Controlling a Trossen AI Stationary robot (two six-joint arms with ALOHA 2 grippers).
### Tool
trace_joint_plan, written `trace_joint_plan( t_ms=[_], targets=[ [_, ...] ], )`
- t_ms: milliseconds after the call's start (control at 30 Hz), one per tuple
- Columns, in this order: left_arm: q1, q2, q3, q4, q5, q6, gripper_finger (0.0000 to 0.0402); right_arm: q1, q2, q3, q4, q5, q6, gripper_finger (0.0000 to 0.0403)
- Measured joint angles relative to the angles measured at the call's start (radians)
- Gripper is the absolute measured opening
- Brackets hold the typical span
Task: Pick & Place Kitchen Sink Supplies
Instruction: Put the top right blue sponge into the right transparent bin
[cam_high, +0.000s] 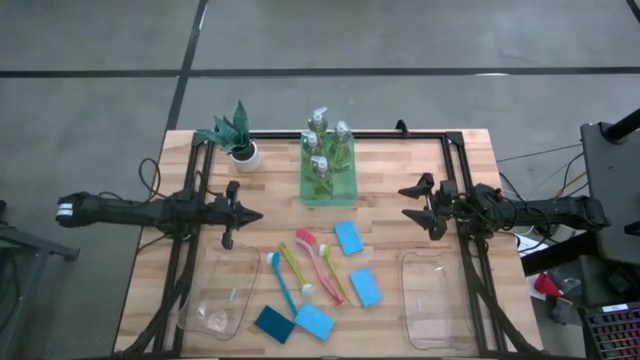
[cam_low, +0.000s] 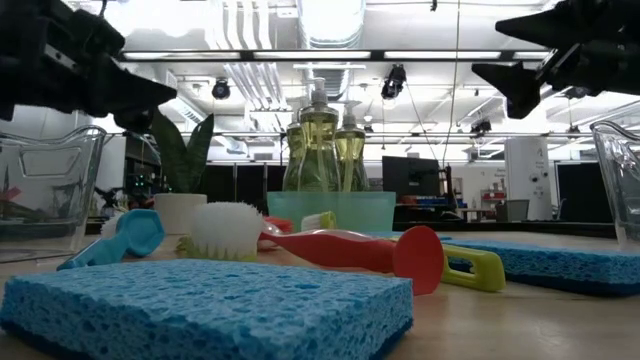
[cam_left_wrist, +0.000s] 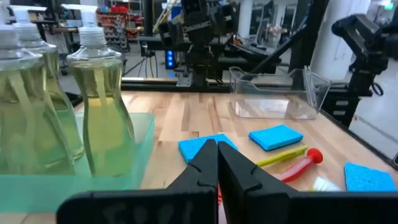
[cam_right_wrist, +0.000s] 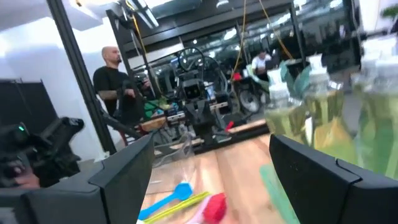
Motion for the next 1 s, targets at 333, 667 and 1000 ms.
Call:
trace_joint_plan(
  t_ms=[333, 667, 1000],
  targets=[
    [-0.002, -0.04, -0.033, -0.028, -0.049, -0.048, 0.0002, 0.002, 0.078, 0.0, 0.038, -0.039, 0.153, 0.03],
    [-0.002, -0.036, -0.033, -0.032, -0.049, -0.05, 0.0001, 0.025, 0.111, 0.0, 0.068, -0.046, 0.182, 0.0315],
    [-0.002, -0.036, -0.034, -0.033, -0.049, -0.05, 0.0, 0.024, 0.115, 0.023, 0.175, 0.063, 0.188, 0.0304]
  ],
)
